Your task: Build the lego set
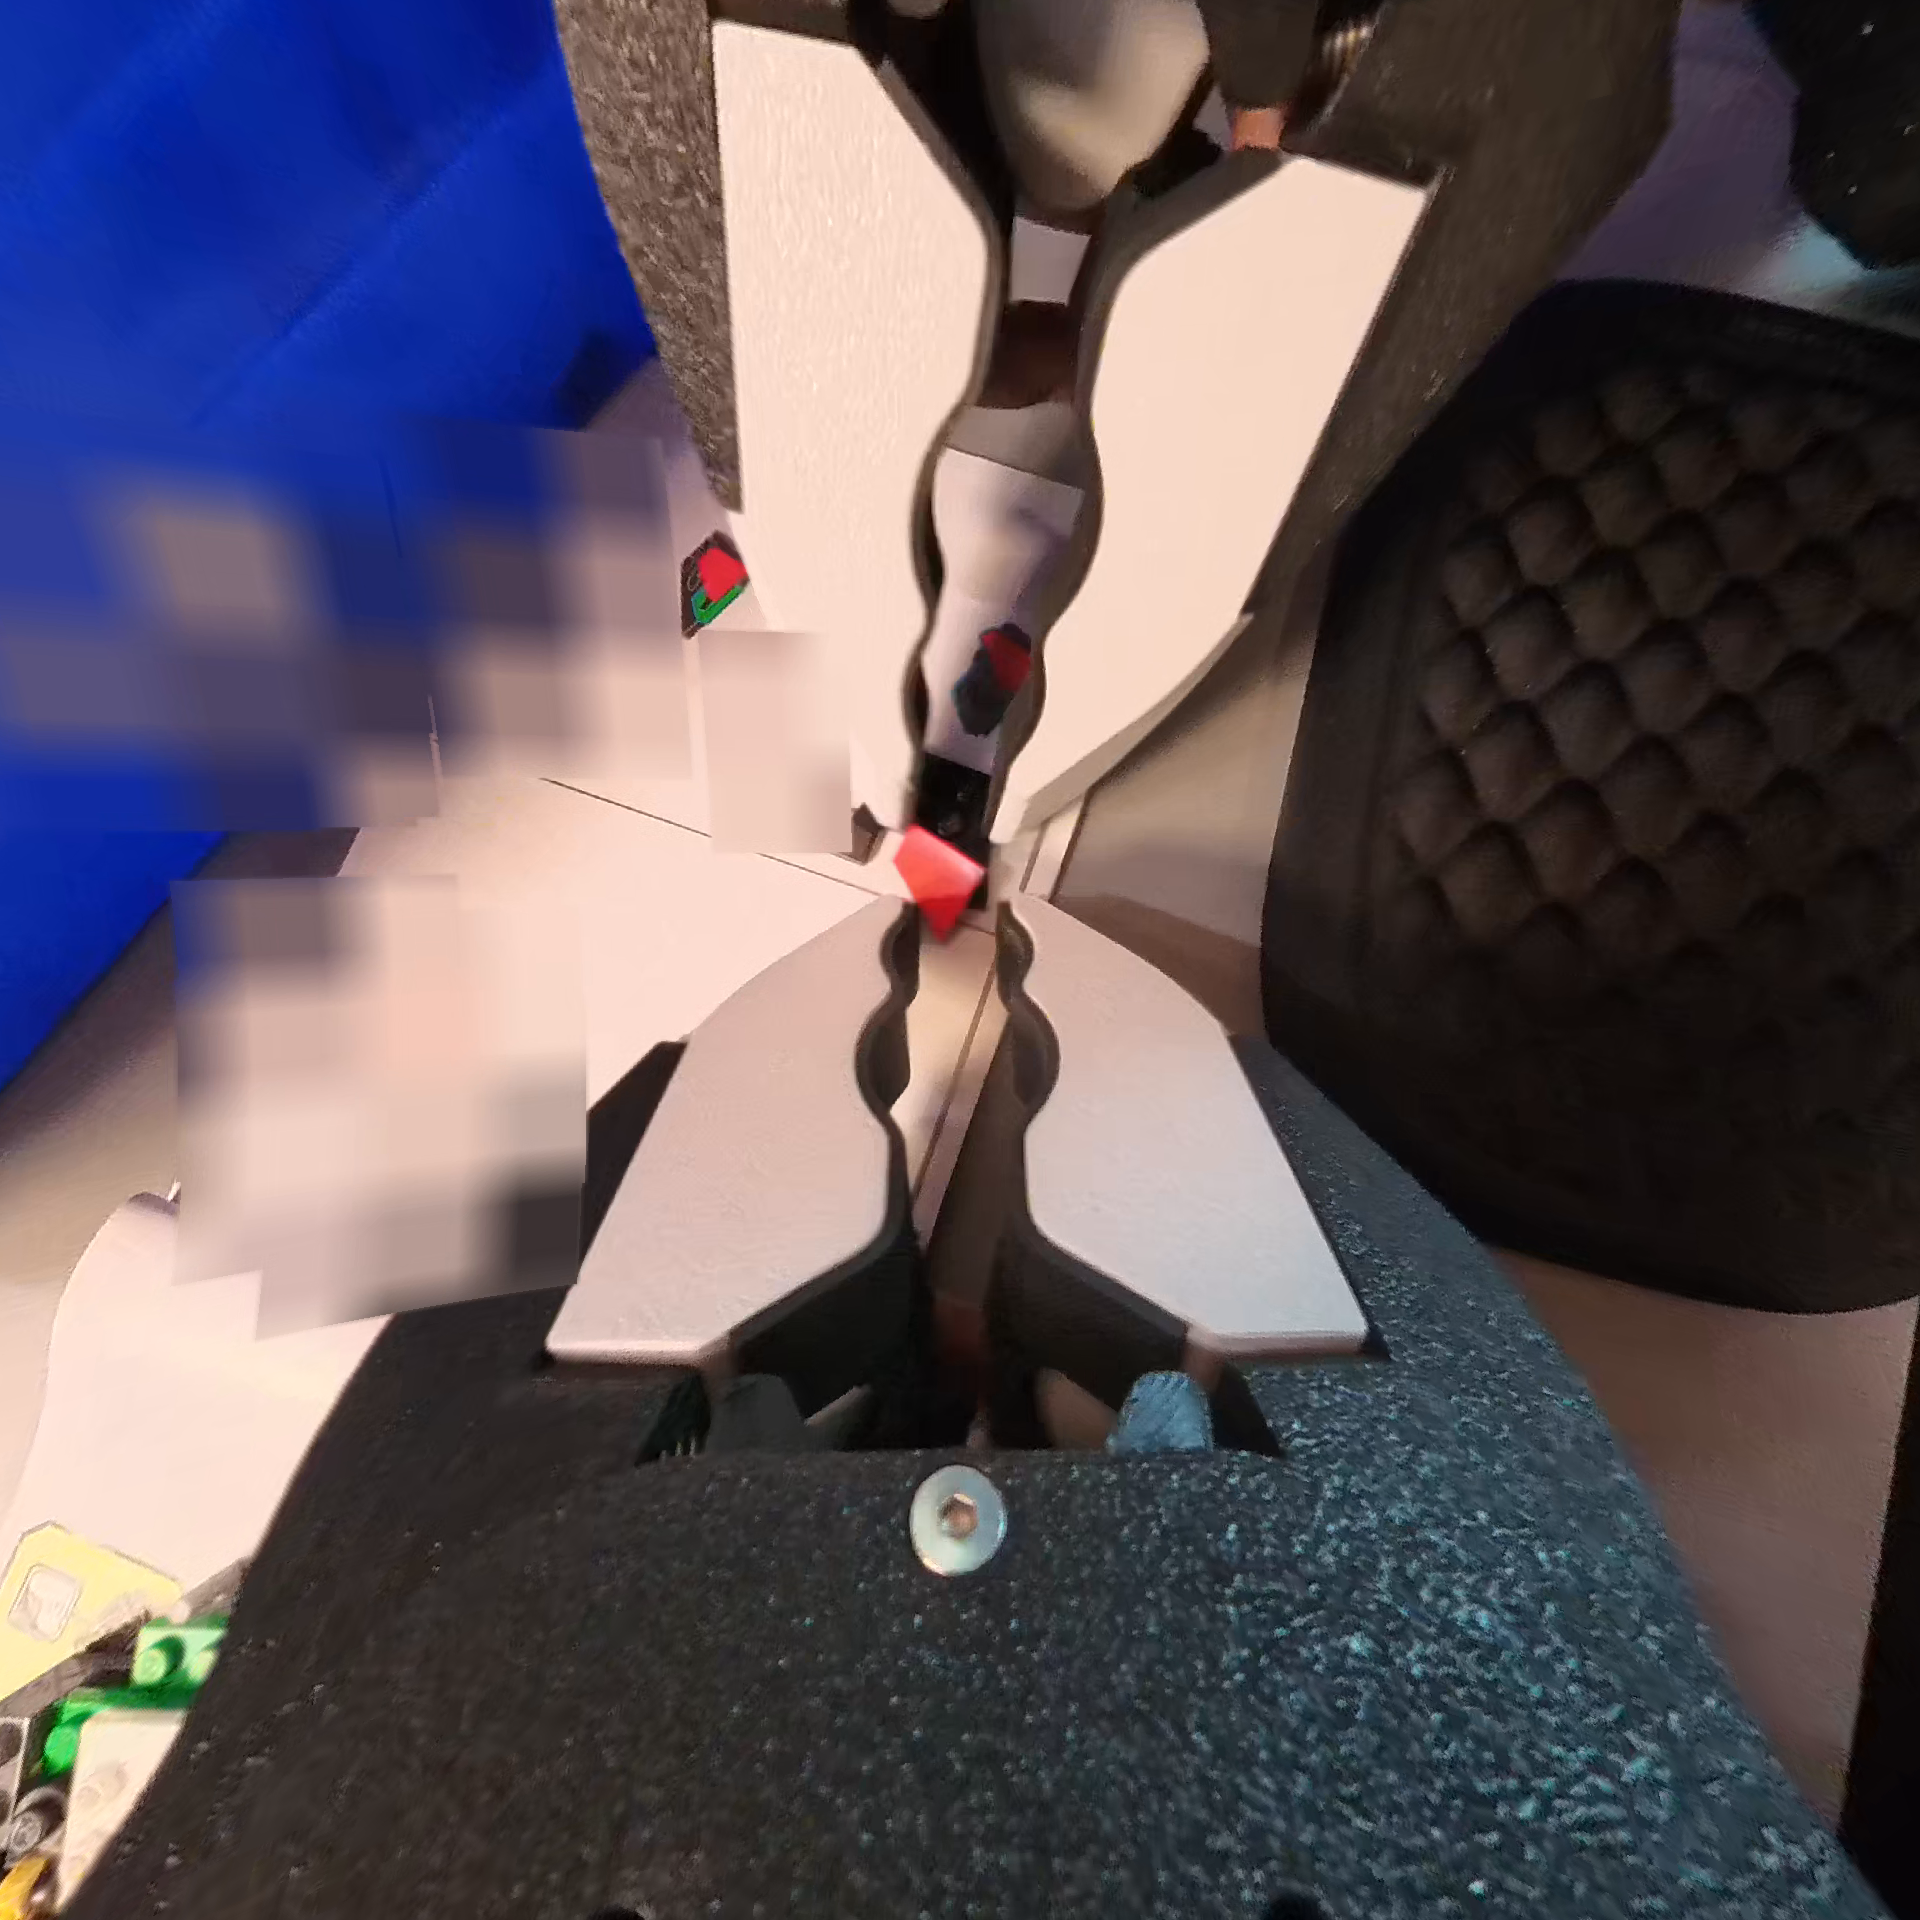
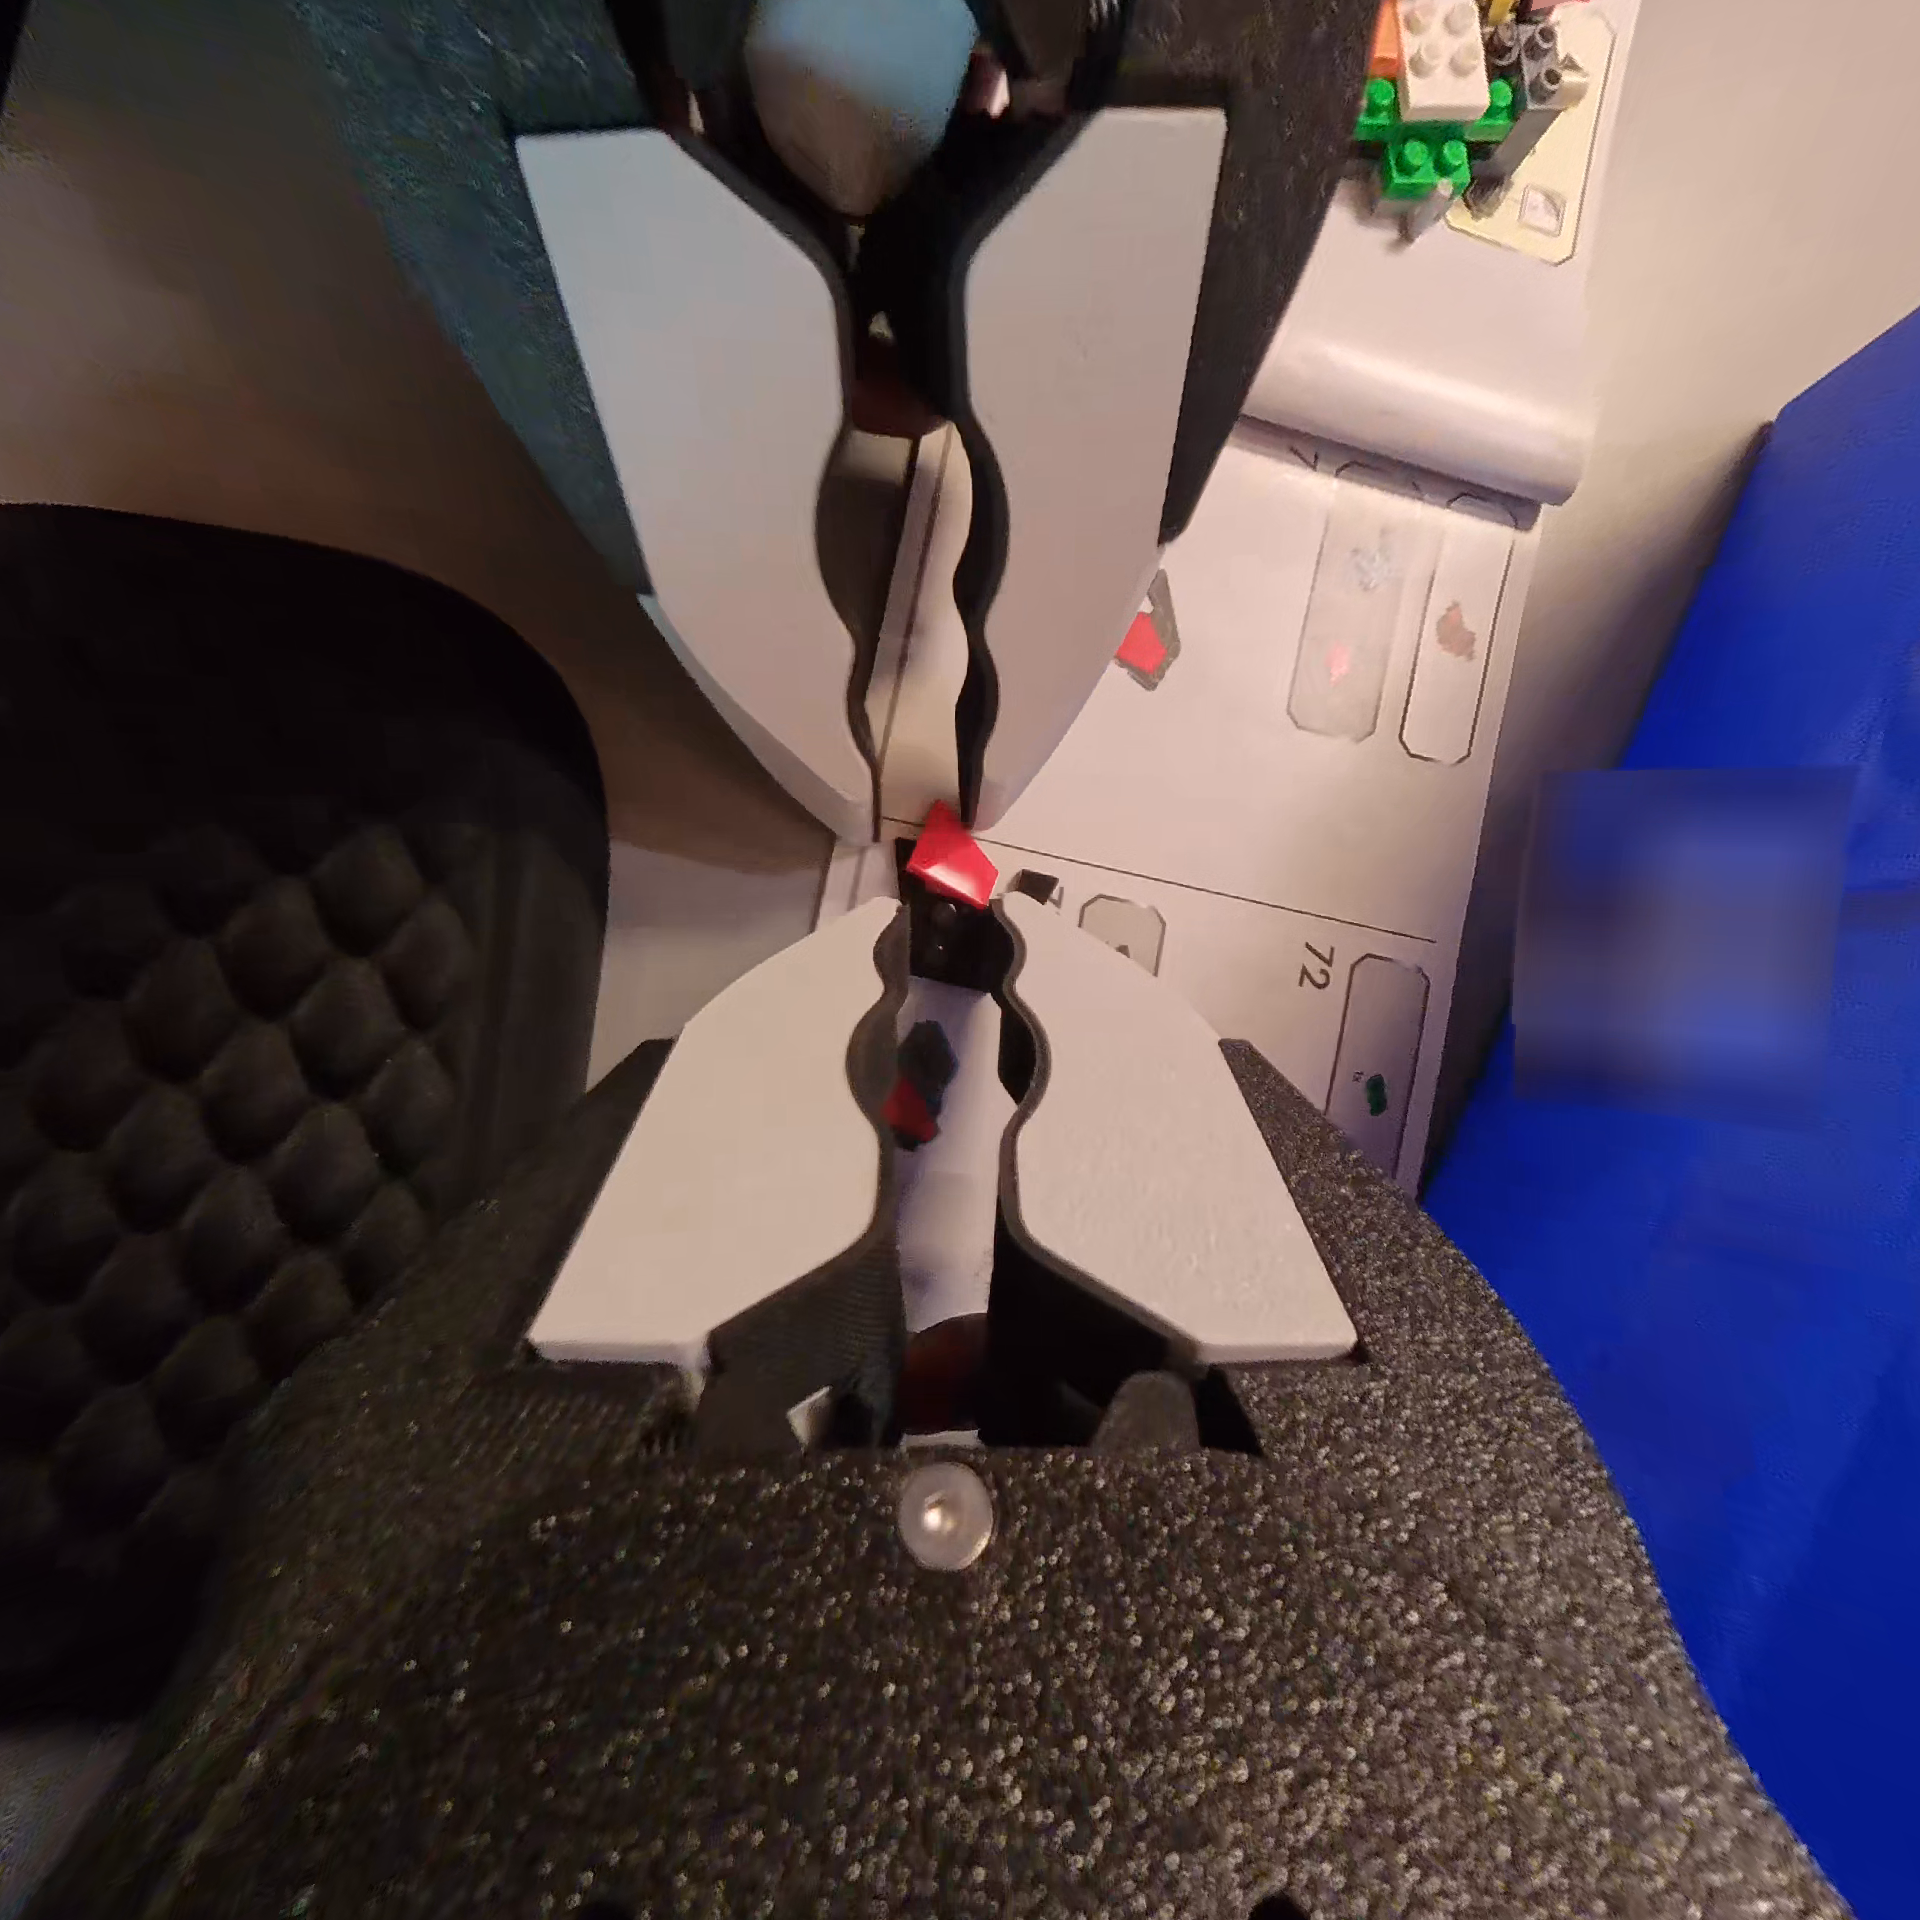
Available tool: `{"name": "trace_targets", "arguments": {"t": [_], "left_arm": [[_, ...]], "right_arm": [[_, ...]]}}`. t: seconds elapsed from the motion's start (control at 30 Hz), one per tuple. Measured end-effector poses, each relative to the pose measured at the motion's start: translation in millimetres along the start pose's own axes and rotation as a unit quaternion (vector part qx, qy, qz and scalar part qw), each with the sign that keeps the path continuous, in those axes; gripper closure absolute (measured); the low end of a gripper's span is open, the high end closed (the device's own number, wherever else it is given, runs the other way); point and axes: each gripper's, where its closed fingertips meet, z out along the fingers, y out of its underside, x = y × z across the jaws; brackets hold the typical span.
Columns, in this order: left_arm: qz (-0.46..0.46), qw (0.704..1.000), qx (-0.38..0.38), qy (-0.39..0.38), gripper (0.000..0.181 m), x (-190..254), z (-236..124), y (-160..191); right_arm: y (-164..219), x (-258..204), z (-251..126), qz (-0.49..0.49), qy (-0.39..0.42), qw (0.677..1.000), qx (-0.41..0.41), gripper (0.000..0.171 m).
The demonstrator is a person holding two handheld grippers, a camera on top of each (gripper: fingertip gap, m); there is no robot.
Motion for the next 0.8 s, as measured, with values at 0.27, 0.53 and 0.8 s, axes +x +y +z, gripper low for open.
{"name": "trace_targets", "arguments": {"t": [0.27,0.53,0.8], "left_arm": [[0.040,0.999,0.013,0.019,0.172,6,-1,-1],[0.116,0.992,0.049,0.017,0.177,8,-6,-11],[0.118,0.989,0.082,0.016,0.178,6,-8,-17]], "right_arm": [[-1,-11,-1,0.007,0.017,1.000,0.008,0.164],[-1,-13,-3,0.008,0.021,0.999,0.030,0.167],[-8,-9,-8,-0.013,0.056,0.995,0.079,0.167]]}}
